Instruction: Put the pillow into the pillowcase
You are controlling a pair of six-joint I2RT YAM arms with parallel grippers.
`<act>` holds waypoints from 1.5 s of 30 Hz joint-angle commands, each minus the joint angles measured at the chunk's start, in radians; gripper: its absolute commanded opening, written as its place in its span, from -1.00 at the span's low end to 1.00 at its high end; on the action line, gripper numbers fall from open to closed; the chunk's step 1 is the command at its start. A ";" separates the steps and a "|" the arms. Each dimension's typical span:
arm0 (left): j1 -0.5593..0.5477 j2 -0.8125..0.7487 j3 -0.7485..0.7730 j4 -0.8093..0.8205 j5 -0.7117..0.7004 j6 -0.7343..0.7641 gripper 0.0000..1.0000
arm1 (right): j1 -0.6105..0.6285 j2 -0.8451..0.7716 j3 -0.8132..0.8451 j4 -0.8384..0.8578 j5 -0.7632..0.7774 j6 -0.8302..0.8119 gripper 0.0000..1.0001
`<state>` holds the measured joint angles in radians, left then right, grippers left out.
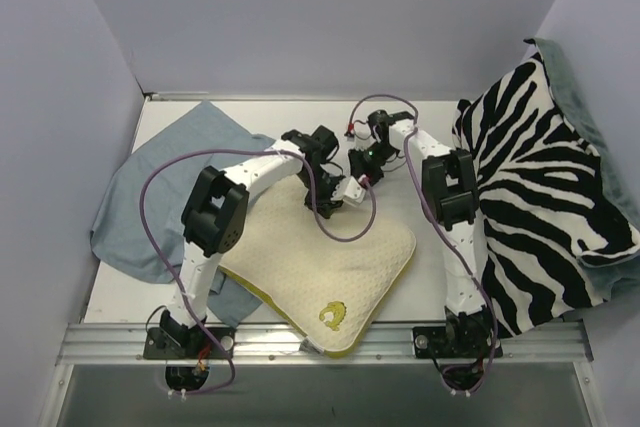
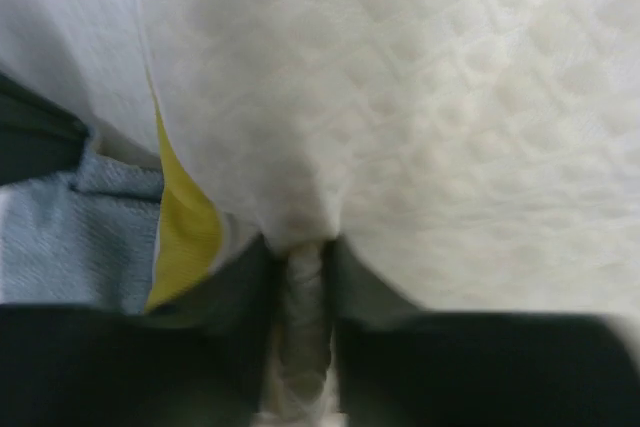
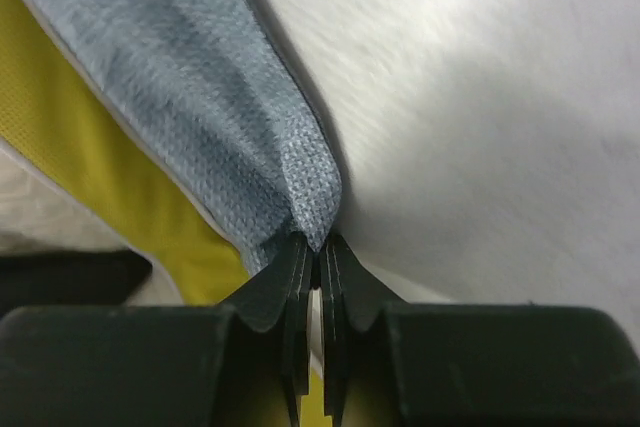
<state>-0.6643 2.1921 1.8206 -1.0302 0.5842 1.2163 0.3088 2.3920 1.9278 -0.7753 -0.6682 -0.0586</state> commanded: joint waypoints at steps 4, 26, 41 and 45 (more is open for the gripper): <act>0.072 0.029 0.083 0.097 -0.182 -0.122 -1.00 | -0.079 -0.189 -0.191 -0.107 -0.057 -0.066 -1.00; 0.204 0.023 0.288 0.090 -0.331 -0.291 -1.00 | -0.226 -0.166 0.013 -0.441 -0.097 -0.234 -1.00; 0.282 -0.064 0.422 0.133 0.049 -0.893 0.94 | -0.315 -0.359 0.117 -0.377 -0.039 -0.187 0.81; 0.463 -0.231 0.286 0.131 0.078 -1.126 0.95 | -0.087 -0.402 0.099 -0.247 0.129 -0.195 0.89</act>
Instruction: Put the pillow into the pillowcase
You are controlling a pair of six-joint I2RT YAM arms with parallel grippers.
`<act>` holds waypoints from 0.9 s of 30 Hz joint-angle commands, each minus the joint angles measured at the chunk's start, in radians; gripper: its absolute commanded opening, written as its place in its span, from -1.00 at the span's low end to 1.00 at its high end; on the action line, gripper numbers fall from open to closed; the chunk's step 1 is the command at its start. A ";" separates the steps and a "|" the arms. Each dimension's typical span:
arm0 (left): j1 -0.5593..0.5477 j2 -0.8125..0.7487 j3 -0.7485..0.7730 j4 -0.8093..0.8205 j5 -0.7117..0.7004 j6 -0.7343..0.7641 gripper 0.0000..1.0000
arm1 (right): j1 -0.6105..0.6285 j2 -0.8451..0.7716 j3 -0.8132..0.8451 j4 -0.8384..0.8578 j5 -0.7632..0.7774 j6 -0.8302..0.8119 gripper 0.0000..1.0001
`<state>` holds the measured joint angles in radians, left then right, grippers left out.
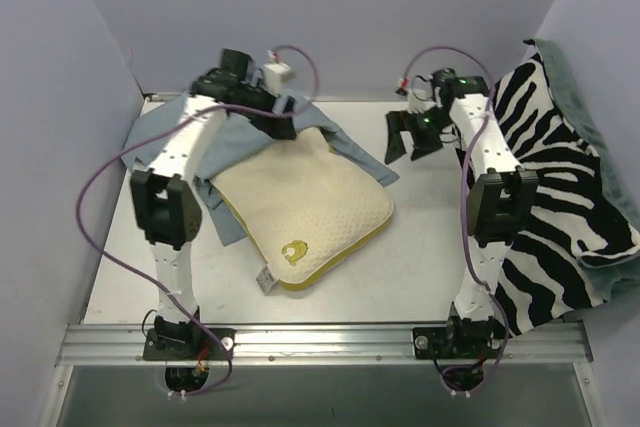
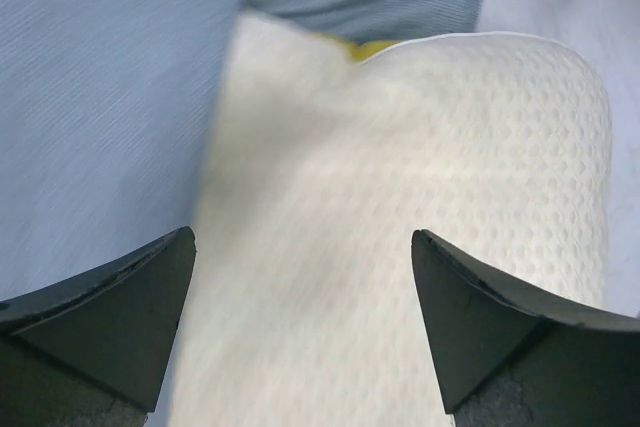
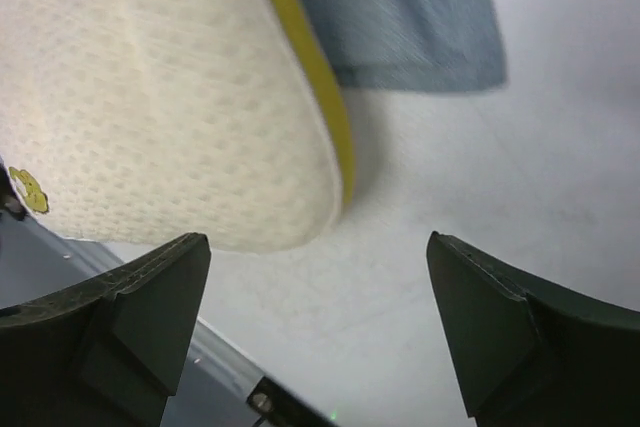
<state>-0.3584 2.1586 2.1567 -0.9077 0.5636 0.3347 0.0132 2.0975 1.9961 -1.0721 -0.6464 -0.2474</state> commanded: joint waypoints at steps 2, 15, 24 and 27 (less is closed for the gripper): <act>0.266 -0.270 -0.195 0.018 0.058 -0.269 0.95 | 0.349 -0.087 0.041 0.104 0.177 -0.006 0.90; 0.681 -0.846 -0.788 0.026 0.015 0.192 0.95 | 0.801 0.148 0.209 0.299 0.232 0.128 1.00; 0.681 -1.010 -1.117 -0.109 0.044 0.638 0.95 | 0.861 0.228 0.084 0.376 0.235 0.131 1.00; 0.681 -0.981 -1.132 -0.111 0.062 0.682 0.95 | 0.887 0.260 0.009 0.393 0.319 0.125 1.00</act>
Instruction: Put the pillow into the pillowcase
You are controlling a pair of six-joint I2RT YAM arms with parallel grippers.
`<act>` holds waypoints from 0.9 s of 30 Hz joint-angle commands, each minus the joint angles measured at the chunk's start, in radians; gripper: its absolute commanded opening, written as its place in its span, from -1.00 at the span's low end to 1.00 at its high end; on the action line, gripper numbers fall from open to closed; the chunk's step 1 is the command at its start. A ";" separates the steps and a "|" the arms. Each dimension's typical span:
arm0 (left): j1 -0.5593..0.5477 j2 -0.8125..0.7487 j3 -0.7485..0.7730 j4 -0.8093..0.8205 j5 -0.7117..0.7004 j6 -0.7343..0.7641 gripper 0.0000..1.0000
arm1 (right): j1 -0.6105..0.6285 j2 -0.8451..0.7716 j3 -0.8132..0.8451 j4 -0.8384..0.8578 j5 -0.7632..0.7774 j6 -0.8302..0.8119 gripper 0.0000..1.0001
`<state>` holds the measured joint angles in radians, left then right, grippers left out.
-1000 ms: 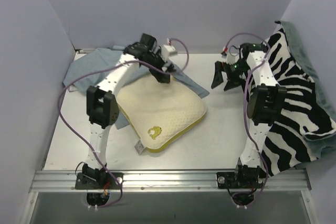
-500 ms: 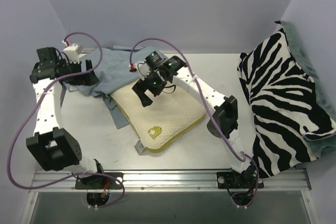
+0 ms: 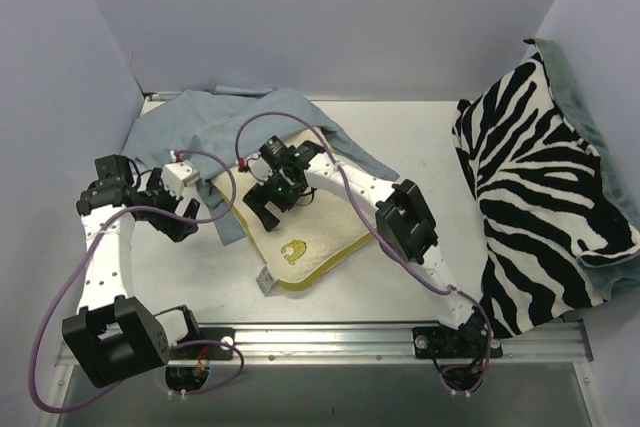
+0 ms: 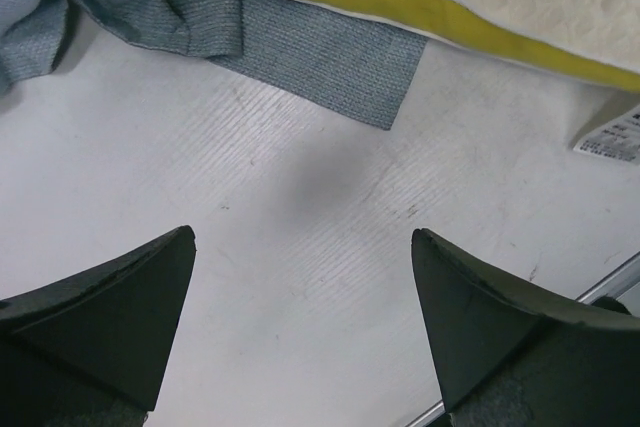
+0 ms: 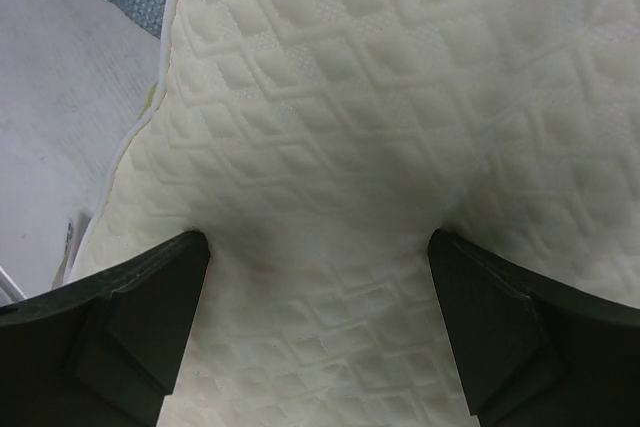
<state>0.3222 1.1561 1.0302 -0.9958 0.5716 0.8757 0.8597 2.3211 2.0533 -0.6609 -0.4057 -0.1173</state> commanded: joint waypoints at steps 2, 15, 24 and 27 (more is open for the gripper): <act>0.001 0.034 -0.009 -0.050 0.092 0.196 0.95 | 0.041 0.111 -0.047 -0.061 0.139 -0.008 0.71; -0.357 0.154 -0.341 0.411 0.021 0.479 0.94 | -0.192 -0.058 -0.011 -0.167 -0.360 0.056 -1.00; -0.459 0.345 -0.291 0.665 0.011 0.508 0.91 | -0.212 -0.138 -0.099 -0.160 -0.401 0.074 -1.00; -0.517 0.438 -0.208 0.539 -0.007 0.557 0.77 | -0.235 -0.143 -0.068 -0.155 -0.426 0.096 -1.00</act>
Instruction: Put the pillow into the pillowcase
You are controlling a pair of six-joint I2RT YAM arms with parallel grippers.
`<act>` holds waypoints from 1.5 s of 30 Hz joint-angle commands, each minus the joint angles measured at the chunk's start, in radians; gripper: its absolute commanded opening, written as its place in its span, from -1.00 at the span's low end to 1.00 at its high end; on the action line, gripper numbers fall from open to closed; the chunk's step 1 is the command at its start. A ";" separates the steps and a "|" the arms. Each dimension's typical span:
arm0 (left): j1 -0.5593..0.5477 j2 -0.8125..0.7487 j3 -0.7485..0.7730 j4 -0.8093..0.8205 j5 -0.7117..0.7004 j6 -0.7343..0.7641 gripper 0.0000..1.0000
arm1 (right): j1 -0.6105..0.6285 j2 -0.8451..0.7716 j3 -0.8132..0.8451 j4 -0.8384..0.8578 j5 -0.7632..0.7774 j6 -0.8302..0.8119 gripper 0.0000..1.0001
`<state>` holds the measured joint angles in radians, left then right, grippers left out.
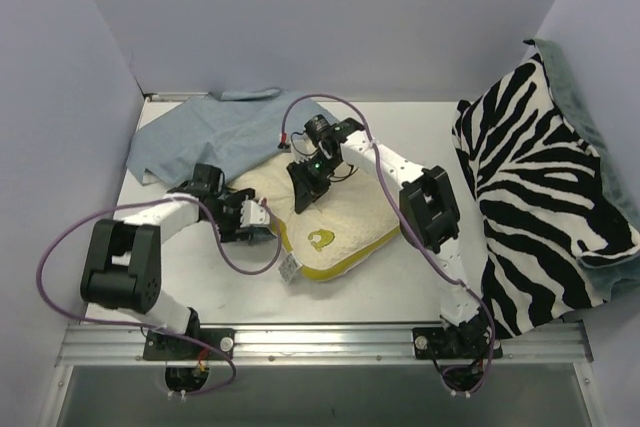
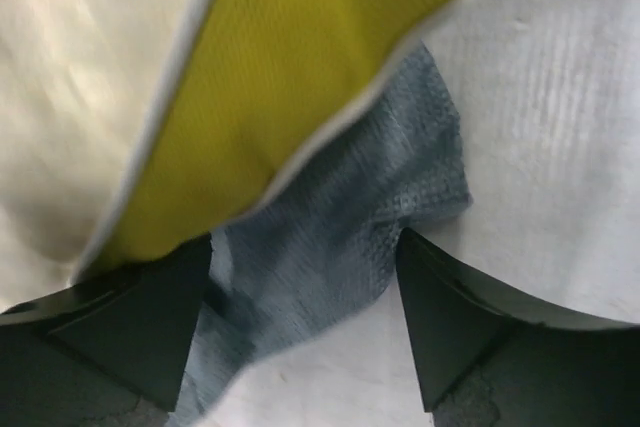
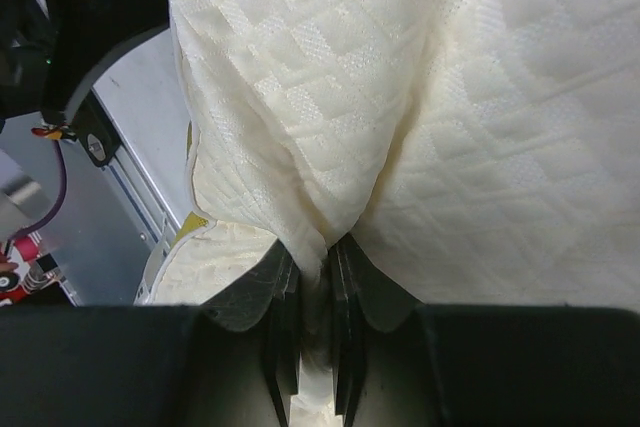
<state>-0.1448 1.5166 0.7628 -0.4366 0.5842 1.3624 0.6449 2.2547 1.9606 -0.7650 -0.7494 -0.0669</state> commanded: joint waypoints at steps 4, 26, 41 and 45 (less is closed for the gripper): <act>-0.062 0.132 0.141 -0.231 -0.004 0.209 -0.14 | -0.051 -0.092 0.044 -0.037 -0.148 0.067 -1.00; -0.549 -0.156 0.517 -0.792 0.511 -0.011 -1.00 | -0.011 0.095 -0.176 0.263 0.031 0.191 -1.00; -0.123 -0.034 0.716 -0.314 -0.048 -0.942 0.35 | -0.125 -0.325 -0.446 0.299 -0.091 0.193 -0.05; -0.206 0.109 0.782 -0.211 -0.248 -0.970 0.33 | -0.209 -0.458 -0.479 0.282 -0.049 0.245 0.18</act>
<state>-0.2916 1.5368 1.4834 -0.7948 0.5659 0.5007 0.5014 1.9141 1.4967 -0.4484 -0.8570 0.1478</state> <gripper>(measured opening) 0.667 0.583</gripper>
